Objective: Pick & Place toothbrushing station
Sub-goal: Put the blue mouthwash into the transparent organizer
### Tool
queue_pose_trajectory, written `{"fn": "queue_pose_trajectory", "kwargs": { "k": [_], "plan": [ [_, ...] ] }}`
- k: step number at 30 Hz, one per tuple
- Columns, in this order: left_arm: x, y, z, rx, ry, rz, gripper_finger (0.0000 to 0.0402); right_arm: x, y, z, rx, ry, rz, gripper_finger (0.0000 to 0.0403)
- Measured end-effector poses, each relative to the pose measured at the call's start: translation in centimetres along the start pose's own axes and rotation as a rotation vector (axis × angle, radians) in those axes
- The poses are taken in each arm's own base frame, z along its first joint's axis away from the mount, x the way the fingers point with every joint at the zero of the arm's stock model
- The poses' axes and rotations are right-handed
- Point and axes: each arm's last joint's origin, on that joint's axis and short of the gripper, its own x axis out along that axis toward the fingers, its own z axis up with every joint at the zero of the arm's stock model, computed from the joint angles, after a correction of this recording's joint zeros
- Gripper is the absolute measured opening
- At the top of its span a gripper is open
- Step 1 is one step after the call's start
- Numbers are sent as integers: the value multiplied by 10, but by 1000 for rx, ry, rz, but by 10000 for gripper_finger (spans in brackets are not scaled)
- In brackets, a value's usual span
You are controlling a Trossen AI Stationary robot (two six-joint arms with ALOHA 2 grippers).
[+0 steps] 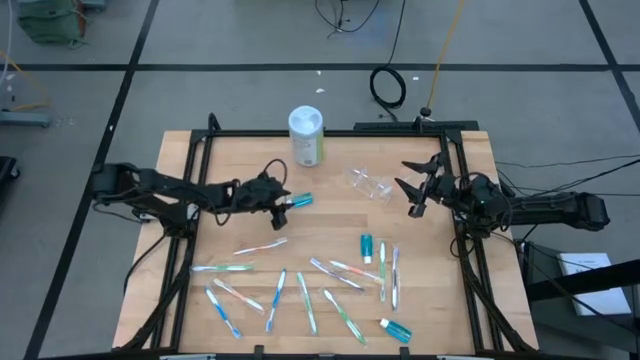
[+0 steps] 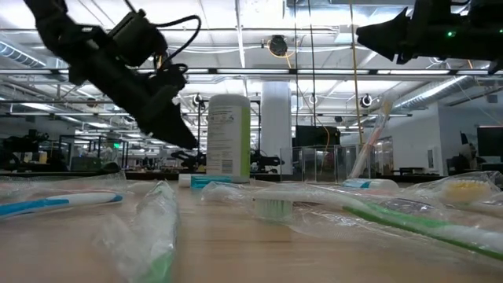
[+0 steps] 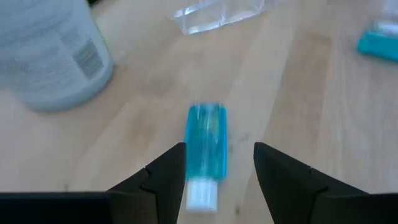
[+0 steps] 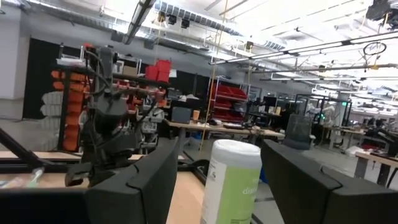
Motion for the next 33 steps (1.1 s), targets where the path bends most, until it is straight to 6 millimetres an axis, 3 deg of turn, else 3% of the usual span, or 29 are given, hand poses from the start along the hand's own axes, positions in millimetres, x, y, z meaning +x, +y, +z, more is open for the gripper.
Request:
{"fn": "queue_pose_trajectory", "kwargs": {
  "k": [7, 13, 21, 33],
  "plan": [
    [1, 3, -18, 8, -6, -1, 191, 1, 1, -1, 7, 6, 0, 222],
    [13, 1, -20, 15, -40, -6, 191, 2, 1, -1, 4, 1, -2, 222],
    [26, 1, -37, 16, 41, 15, 191, 2, 1, -1, 1, 1, -2, 222],
    [29, 2, -42, 19, 67, 39, 191, 2, 1, -2, -17, 5, -2, 222]
  ]
}}
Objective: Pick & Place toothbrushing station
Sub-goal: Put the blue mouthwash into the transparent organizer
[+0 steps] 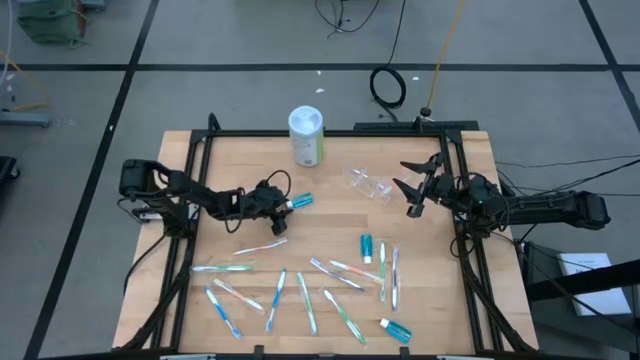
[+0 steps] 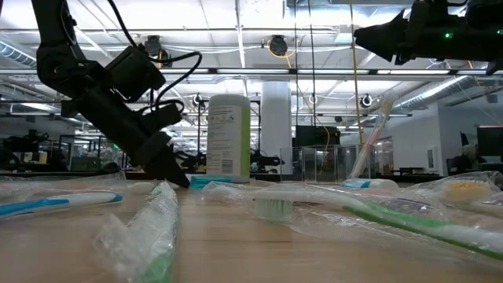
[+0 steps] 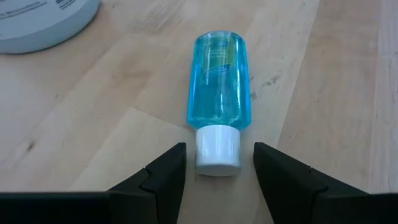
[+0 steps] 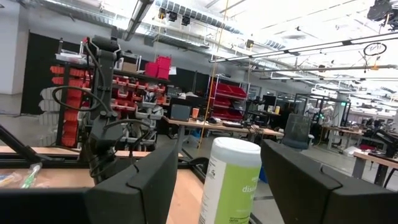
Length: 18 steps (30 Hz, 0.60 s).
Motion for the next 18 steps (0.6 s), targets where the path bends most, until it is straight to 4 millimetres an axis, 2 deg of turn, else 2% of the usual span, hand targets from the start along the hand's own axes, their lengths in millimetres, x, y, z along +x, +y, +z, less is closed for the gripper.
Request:
{"fn": "queue_pose_trajectory", "kwargs": {
  "k": [18],
  "plan": [
    [0, 0, 0, -31, 1, -2, 191, 0, 0, 0, 0, 0, 0, 222]
  ]
}}
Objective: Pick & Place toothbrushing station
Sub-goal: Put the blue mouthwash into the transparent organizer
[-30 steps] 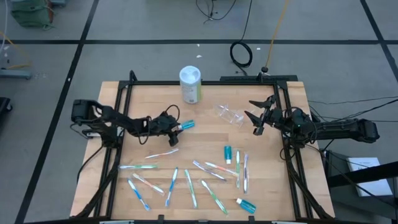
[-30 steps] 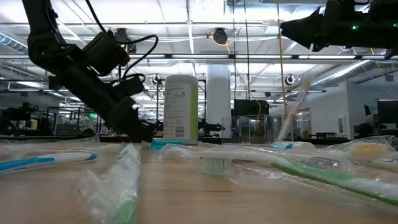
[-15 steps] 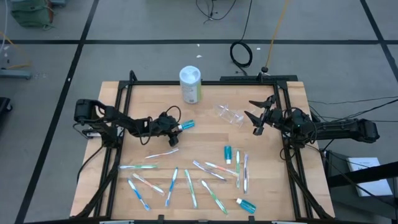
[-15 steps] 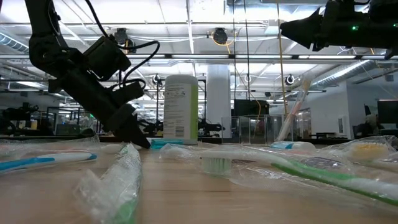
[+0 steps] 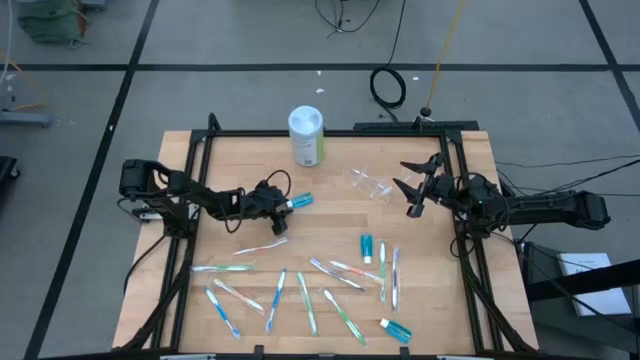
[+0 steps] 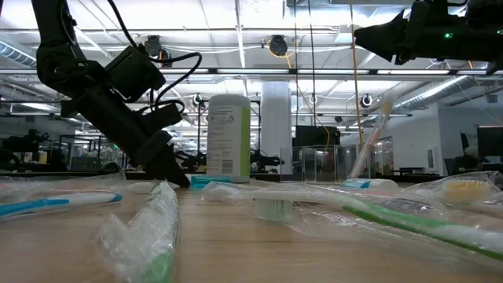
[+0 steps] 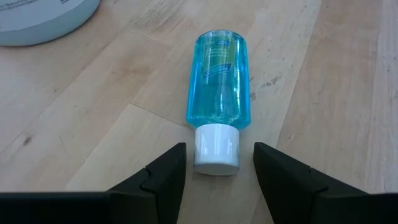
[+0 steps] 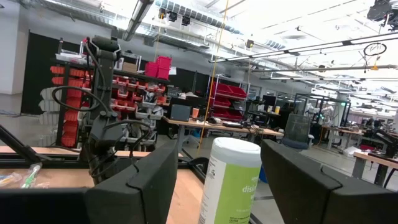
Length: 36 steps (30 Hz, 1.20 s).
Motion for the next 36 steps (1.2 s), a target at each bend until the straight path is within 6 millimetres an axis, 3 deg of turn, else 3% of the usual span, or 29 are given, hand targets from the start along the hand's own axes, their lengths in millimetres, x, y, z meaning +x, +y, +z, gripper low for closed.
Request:
{"fn": "queue_pose_trajectory", "kwargs": {
  "k": [18, 29, 36],
  "plan": [
    [0, 0, 0, -37, 5, 2, 189, 0, 0, 0, -2, 0, 0, 222],
    [0, 0, -1, -37, 6, 7, 112, 0, 0, 0, -1, 1, 0, 222],
    [0, 0, 0, -48, 6, 5, 106, 0, 0, 0, -2, 1, 0, 222]
  ]
}}
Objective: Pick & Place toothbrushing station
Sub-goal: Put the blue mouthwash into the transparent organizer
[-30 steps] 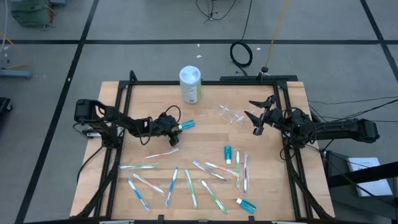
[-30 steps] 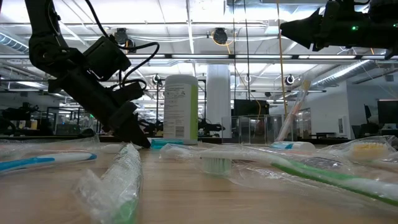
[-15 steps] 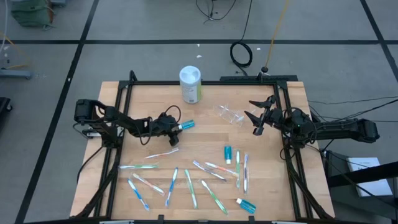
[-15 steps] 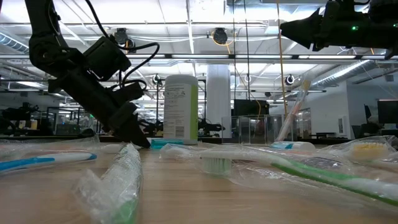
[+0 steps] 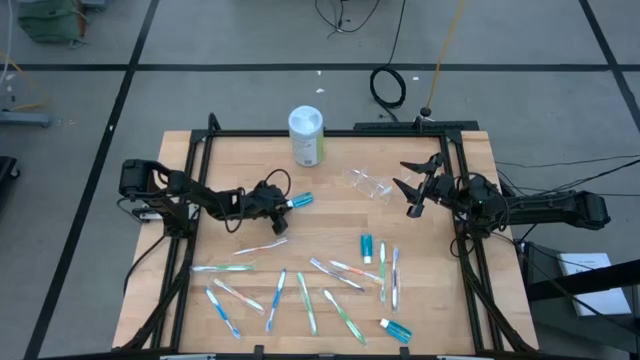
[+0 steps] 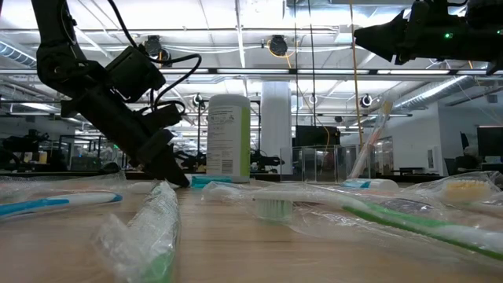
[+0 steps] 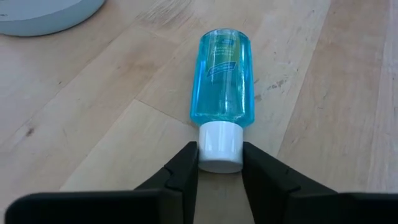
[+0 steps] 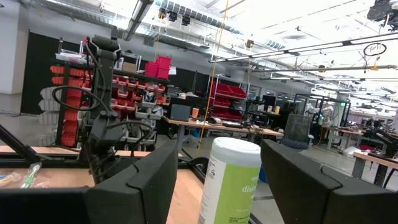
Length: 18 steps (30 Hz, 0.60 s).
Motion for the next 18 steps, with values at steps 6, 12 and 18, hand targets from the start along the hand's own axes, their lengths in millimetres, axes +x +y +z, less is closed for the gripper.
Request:
{"fn": "queue_pose_trajectory", "kwargs": {
  "k": [6, 12, 18],
  "plan": [
    [-1, -5, 0, 2, -6, -20, 112, 0, 0, 0, 1, 0, 0, 222],
    [-1, -21, 12, 34, -55, -56, 112, 0, 0, 0, 1, 0, 0, 222],
    [-1, -46, 48, 164, -185, -32, 112, 0, 0, 0, 2, 0, 0, 222]
  ]
}}
